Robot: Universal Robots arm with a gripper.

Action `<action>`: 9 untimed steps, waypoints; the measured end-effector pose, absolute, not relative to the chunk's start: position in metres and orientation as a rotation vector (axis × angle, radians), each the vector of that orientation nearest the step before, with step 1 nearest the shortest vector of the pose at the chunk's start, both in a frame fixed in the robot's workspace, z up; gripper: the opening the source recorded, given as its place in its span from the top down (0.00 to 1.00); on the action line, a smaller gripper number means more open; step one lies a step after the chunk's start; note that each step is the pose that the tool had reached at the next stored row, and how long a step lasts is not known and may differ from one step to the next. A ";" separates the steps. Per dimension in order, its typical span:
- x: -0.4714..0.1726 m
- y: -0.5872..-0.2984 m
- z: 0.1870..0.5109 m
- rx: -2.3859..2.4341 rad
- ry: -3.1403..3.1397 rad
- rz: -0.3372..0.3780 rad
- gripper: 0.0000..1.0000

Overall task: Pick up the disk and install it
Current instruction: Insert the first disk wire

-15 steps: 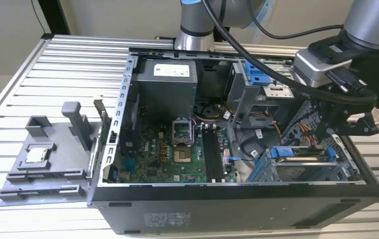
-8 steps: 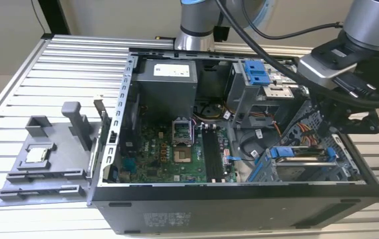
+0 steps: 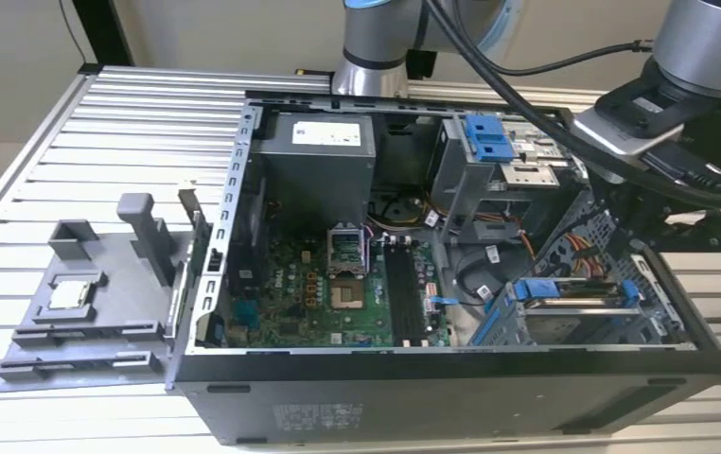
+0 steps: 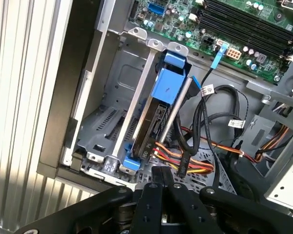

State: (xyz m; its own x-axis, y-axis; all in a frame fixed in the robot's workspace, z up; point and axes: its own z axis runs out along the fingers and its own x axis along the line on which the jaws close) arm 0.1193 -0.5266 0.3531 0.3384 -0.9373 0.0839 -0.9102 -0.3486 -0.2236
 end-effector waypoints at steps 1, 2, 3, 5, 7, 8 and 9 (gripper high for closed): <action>0.119 -0.527 0.353 -2.456 1.704 -0.299 1.00; 0.119 -0.527 0.353 -2.457 1.700 -0.300 1.00; 0.119 -0.527 0.353 -2.459 1.694 -0.302 1.00; 0.119 -0.527 0.352 -2.465 1.675 -0.308 1.00; 0.119 -0.527 0.352 -2.472 1.654 -0.315 1.00; 0.120 -0.527 0.351 -2.476 1.643 -0.318 1.00; 0.120 -0.527 0.351 -2.480 1.632 -0.321 1.00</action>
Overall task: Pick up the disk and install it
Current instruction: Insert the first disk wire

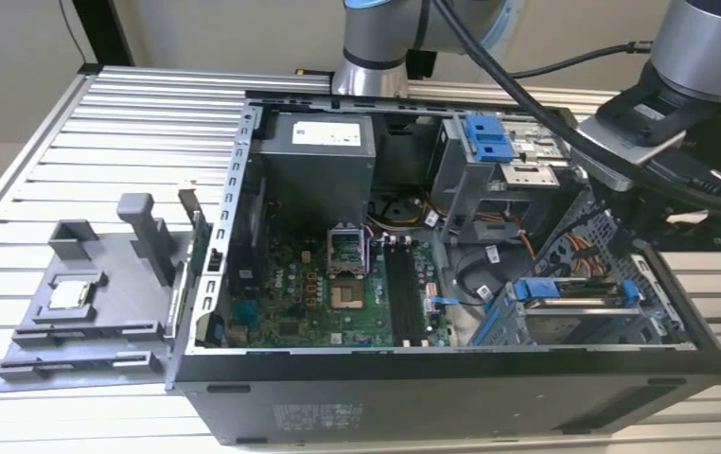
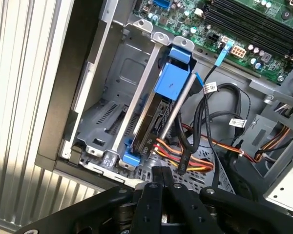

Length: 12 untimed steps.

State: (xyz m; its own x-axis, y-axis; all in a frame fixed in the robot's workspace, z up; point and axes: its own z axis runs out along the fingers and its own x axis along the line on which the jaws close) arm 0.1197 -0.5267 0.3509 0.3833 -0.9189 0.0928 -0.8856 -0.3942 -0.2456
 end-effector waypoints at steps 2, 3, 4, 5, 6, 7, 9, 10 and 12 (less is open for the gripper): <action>0.120 -0.527 0.350 -2.487 1.611 -0.326 1.00; 0.120 -0.527 0.350 -2.492 1.601 -0.328 1.00; 0.120 -0.527 0.350 -2.498 1.589 -0.327 1.00; 0.121 -0.527 0.350 -2.506 1.573 -0.326 1.00; 0.121 -0.527 0.350 -2.516 1.555 -0.324 1.00; 0.121 -0.527 0.350 -2.526 1.535 -0.322 1.00; 0.121 -0.527 0.350 -2.548 1.492 -0.317 1.00; 0.121 -0.527 0.350 -2.559 1.470 -0.315 1.00; 0.121 -0.527 0.350 -2.570 1.448 -0.313 1.00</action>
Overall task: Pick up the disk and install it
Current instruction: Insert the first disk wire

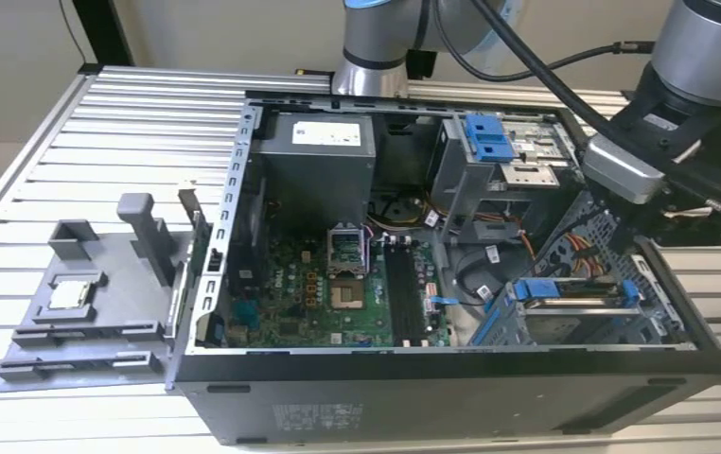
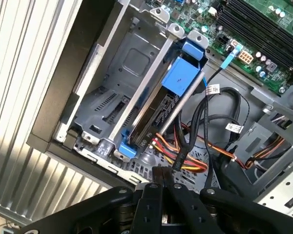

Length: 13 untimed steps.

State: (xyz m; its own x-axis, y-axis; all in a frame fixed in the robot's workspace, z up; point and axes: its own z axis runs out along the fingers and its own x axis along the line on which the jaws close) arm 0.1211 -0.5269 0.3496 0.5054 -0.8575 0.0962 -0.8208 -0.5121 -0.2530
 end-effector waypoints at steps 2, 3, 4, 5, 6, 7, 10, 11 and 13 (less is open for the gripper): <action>0.122 -0.527 0.350 -2.577 1.434 -0.311 1.00; 0.123 -0.527 0.350 -2.579 1.429 -0.310 1.00; 0.124 -0.527 0.350 -2.583 1.422 -0.310 1.00; 0.125 -0.527 0.350 -2.587 1.413 -0.309 1.00; 0.126 -0.527 0.350 -2.593 1.400 -0.307 1.00; 0.126 -0.527 0.350 -2.600 1.386 -0.306 1.00; 0.126 -0.527 0.350 -2.625 1.339 -0.304 1.00; 0.126 -0.527 0.349 -2.634 1.323 -0.304 1.00; 0.126 -0.527 0.349 -2.650 1.300 -0.308 1.00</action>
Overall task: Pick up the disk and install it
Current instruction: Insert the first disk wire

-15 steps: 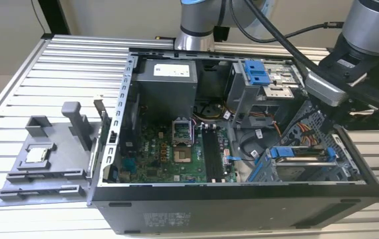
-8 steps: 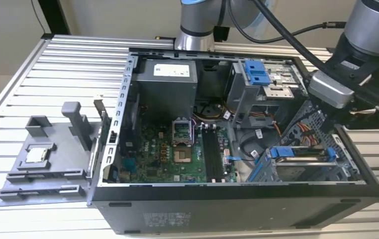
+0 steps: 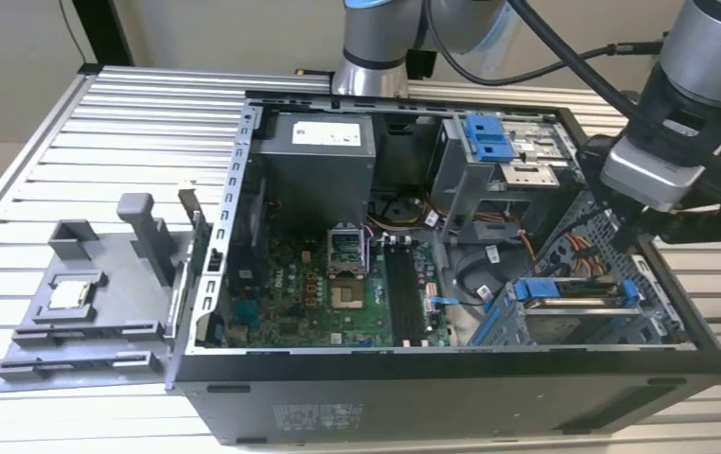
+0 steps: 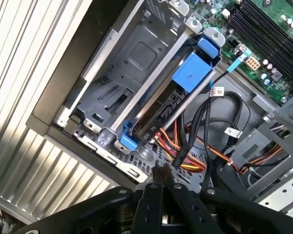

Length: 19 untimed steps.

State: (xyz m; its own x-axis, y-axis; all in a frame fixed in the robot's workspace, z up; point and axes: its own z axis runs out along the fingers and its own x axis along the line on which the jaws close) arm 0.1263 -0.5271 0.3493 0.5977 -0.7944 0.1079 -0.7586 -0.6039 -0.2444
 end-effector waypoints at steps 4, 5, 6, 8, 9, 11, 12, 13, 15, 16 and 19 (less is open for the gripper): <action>0.126 -0.527 0.349 -2.686 1.278 -0.326 1.00; 0.126 -0.527 0.349 -2.700 1.275 -0.335 1.00; 0.126 -0.527 0.349 -2.716 1.273 -0.345 1.00; 0.126 -0.527 0.349 -2.749 1.268 -0.365 1.00; 0.126 -0.527 0.349 -2.765 1.264 -0.374 1.00; 0.126 -0.527 0.349 -2.789 1.243 -0.385 1.00; 0.126 -0.527 0.349 -2.796 1.229 -0.387 1.00; 0.126 -0.527 0.349 -2.804 1.211 -0.387 1.00; 0.126 -0.524 0.349 -2.812 1.193 -0.387 1.00; 0.126 -0.523 0.349 -2.815 1.186 -0.387 1.00; 0.126 -0.518 0.349 -2.821 1.177 -0.389 1.00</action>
State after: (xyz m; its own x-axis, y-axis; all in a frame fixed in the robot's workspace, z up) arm 0.1259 -0.5180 0.3495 0.6763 -0.7066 0.2079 -0.6914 -0.7064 -0.1517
